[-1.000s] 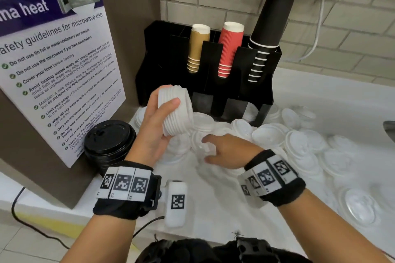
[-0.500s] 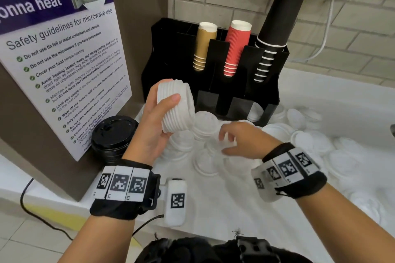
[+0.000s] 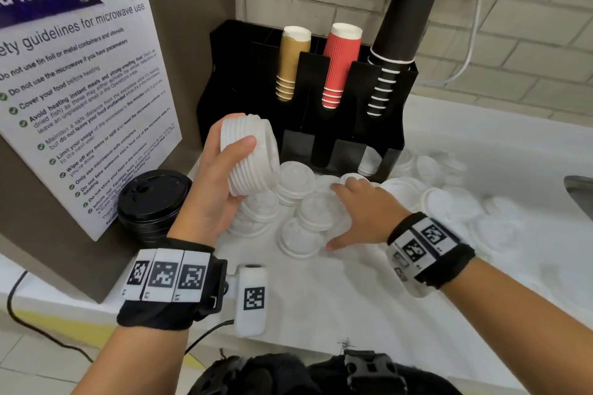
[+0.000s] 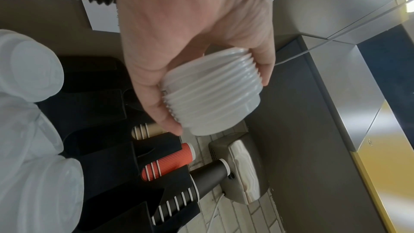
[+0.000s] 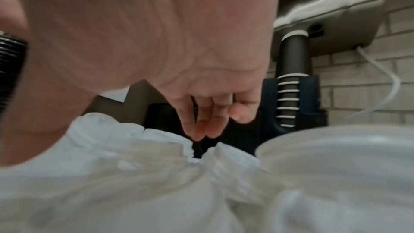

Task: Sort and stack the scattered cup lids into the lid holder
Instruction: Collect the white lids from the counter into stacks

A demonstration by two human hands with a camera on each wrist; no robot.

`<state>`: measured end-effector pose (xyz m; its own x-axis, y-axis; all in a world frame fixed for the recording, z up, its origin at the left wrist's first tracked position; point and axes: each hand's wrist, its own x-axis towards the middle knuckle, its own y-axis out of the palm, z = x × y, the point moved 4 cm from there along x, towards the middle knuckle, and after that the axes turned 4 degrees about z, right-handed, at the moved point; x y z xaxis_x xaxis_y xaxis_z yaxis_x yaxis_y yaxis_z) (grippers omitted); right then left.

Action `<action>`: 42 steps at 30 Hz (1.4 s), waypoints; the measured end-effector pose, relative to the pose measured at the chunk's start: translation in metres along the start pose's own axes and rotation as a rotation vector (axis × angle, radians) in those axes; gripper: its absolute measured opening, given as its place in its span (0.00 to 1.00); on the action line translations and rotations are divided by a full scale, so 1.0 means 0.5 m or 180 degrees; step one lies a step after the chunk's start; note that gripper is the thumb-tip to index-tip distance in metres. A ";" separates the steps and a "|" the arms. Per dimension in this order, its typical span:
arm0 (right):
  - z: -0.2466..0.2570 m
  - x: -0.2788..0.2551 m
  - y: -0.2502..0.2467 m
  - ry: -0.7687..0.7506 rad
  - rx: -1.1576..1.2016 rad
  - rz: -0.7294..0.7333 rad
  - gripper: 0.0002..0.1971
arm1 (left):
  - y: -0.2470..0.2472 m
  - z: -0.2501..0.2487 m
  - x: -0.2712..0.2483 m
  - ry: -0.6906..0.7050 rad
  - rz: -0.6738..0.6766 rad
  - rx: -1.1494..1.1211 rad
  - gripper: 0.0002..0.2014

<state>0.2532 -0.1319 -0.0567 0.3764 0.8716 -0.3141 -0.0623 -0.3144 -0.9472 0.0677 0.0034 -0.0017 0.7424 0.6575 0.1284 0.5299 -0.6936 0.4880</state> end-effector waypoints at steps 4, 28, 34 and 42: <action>0.037 0.044 0.008 -0.0155 0.0000 -0.0078 0.51 | 0.011 0.001 0.002 -0.0012 0.0015 0.0052 0.33; 0.258 0.167 -0.024 -0.0591 0.0486 0.0306 0.48 | -0.009 -0.081 0.010 0.0232 -0.0001 0.0084 0.31; 0.252 0.166 -0.023 -0.0772 0.1108 0.0267 0.43 | -0.013 -0.085 0.009 0.0191 0.0058 0.0097 0.35; 0.167 0.123 -0.085 -0.0716 0.1037 0.0181 0.40 | -0.018 -0.098 0.010 0.0234 0.0159 0.0070 0.34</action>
<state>0.2017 -0.0333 -0.0410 0.1543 0.9282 -0.3385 -0.3808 -0.2602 -0.8873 0.0466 0.0271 0.0369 0.7365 0.6412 0.2154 0.5024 -0.7319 0.4604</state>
